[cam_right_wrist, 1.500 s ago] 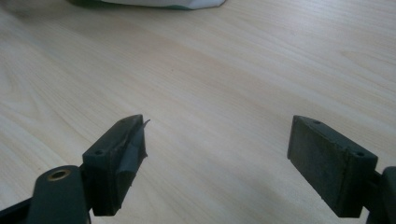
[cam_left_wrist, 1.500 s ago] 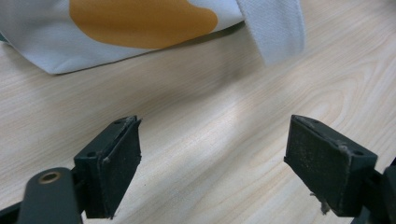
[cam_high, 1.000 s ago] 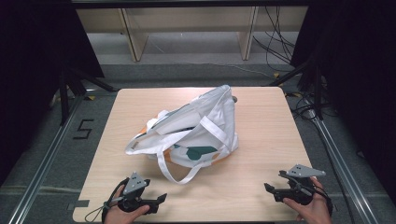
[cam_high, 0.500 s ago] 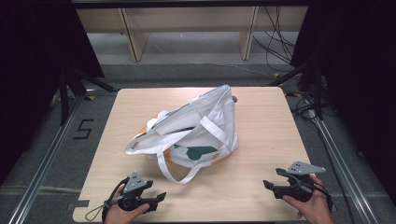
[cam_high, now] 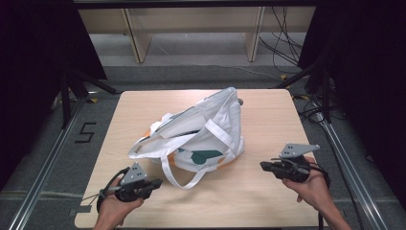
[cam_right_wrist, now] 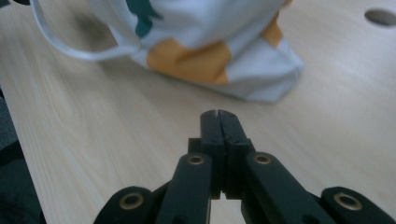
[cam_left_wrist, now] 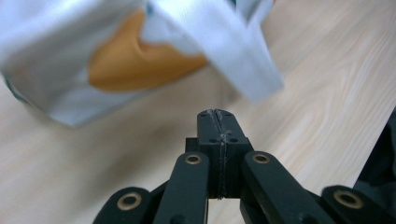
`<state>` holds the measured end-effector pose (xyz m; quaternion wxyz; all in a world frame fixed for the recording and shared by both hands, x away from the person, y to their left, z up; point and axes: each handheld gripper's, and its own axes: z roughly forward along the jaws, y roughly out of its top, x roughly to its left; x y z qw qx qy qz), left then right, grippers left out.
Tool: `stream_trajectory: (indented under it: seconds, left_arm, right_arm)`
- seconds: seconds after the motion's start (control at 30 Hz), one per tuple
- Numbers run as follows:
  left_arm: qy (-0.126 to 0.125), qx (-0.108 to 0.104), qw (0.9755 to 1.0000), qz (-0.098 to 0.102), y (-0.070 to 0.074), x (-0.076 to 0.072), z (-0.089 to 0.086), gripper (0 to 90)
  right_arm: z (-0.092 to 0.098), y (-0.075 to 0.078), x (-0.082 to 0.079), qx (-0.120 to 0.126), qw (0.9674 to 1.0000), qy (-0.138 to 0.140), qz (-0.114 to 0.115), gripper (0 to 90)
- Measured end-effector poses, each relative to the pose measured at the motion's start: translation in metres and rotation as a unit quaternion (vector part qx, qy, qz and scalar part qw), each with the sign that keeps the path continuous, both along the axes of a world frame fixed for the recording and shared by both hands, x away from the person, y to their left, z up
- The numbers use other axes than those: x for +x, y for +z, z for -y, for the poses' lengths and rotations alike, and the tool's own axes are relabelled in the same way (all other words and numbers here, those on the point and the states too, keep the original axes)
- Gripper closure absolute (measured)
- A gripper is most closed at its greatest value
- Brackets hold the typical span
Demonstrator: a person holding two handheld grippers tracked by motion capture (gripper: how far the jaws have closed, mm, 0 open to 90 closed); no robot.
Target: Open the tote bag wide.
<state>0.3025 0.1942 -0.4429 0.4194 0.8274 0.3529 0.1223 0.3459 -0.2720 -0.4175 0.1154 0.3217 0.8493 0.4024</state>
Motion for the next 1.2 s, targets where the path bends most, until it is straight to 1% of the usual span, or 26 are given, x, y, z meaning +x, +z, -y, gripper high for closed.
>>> stream_trajectory:
  seconds: [0.07,0.1,0.13,0.17,0.2,0.23,0.27,0.33,0.37,0.4,0.43,0.47,0.53,0.57,0.6,0.63,0.67,0.7,0.73,0.77,0.87,0.9,0.97,1.0,1.13,1.2]
  left_arm:
    - [-0.003,0.001,1.0000,0.004,0.013,0.006,-0.001,89.4]
    - [-0.004,-0.002,0.9999,0.010,0.021,0.008,0.002,89.4]
    - [-0.008,0.005,0.9999,0.013,0.026,0.009,0.002,89.4]
    - [-0.007,0.004,0.9998,0.017,0.031,0.010,0.005,89.4]
    - [-0.014,0.008,0.9996,0.022,0.035,0.012,0.006,89.3]
    - [-0.010,0.004,0.9997,0.023,0.041,0.016,0.009,89.3]
    - [-0.016,0.008,0.9996,0.024,0.044,0.019,0.009,89.3]
    - [-0.013,0.013,0.9993,0.033,0.051,0.027,0.011,89.3]
    - [-0.017,0.010,0.9993,0.032,0.055,0.033,0.011,89.3]
    - [-0.017,0.005,0.9994,0.029,0.057,0.036,0.012,89.3]
    - [-0.012,0.003,0.9995,0.028,0.060,0.040,0.014,89.3]
    - [-0.009,0.005,0.9996,0.027,0.062,0.043,0.014,89.3]
    - [-0.012,0.019,0.9990,0.039,0.070,0.052,0.013,89.3]
    - [-0.003,0.022,0.9991,0.035,0.072,0.056,0.015,89.3]
    - [-0.007,0.029,0.9990,0.034,0.074,0.061,0.015,89.3]
    - [-0.013,0.036,0.9987,0.033,0.075,0.065,0.015,89.3]
    - [-0.007,0.036,0.9990,0.025,0.076,0.068,0.017,89.3]
    - [-0.008,0.042,0.9987,0.026,0.077,0.073,0.018,89.3]
    - [-0.012,0.043,0.9987,0.026,0.078,0.076,0.018,89.3]
    - [-0.006,0.040,0.9989,0.023,0.078,0.079,0.019,89.3]
    - [-0.007,0.043,0.9989,0.018,0.078,0.086,0.022,89.3]
    - [-0.006,0.042,0.9990,0.017,0.078,0.088,0.023,89.2]
    - [-0.006,0.046,0.9989,0.013,0.077,0.092,0.026,89.2]
    - [-0.007,0.044,0.9989,0.011,0.077,0.094,0.027,89.2]
    - [-0.006,0.050,0.9987,0.007,0.076,0.102,0.032,89.0]
    - [-0.011,0.056,0.9983,0.006,0.076,0.107,0.035,88.9]
  right_arm:
    - [-0.007,0.014,0.008,-0.004,0.9999,0.009,0.013,90.0]
    - [-0.012,0.020,0.011,0.003,0.9998,0.009,0.015,90.0]
    - [-0.015,0.029,0.017,-0.003,0.9997,0.017,0.019,90.0]
    - [-0.018,0.034,0.019,-0.003,0.9996,0.020,0.021,90.0]
    - [-0.022,0.039,0.022,-0.002,0.9993,0.024,0.029,90.0]
    - [-0.024,0.044,0.025,-0.002,0.9992,0.025,0.031,90.0]
    - [-0.028,0.052,0.029,-0.004,0.9989,0.033,0.033,90.0]
    - [-0.034,0.063,0.034,-0.008,0.9986,0.039,0.036,90.0]
    - [-0.037,0.067,0.035,-0.009,0.9985,0.040,0.036,90.0]
    - [-0.041,0.073,0.038,-0.013,0.9980,0.043,0.043,90.0]
    - [-0.043,0.075,0.040,-0.007,0.9978,0.043,0.049,90.0]
    - [-0.046,0.083,0.042,-0.012,0.9976,0.050,0.046,90.0]
    - [-0.051,0.092,0.046,-0.010,0.9970,0.052,0.056,90.0]
    - [-0.054,0.097,0.048,-0.009,0.9969,0.052,0.059,90.0]
    - [-0.058,0.103,0.051,-0.010,0.9967,0.051,0.063,90.0]
    - [-0.060,0.108,0.054,-0.010,0.9967,0.057,0.057,90.0]
    - [-0.062,0.112,0.056,-0.010,0.9966,0.059,0.058,90.0]
    - [-0.066,0.116,0.059,-0.011,0.9962,0.061,0.061,90.0]
    - [-0.071,0.122,0.061,-0.015,0.9961,0.062,0.061,90.0]
    - [-0.074,0.125,0.062,-0.015,0.9959,0.067,0.059,90.0]
    - [-0.085,0.139,0.069,-0.016,0.9948,0.067,0.075,90.0]
    - [-0.094,0.146,0.073,-0.017,0.9946,0.071,0.075,90.0]
    - [-0.098,0.149,0.075,-0.023,0.9941,0.076,0.074,90.0]
    - [-0.104,0.153,0.077,-0.025,0.9946,0.072,0.071,90.0]
    - [-0.123,0.168,0.084,-0.028,0.9924,0.078,0.091,90.0]
    - [-0.134,0.172,0.090,-0.040,0.9907,0.091,0.093,90.0]
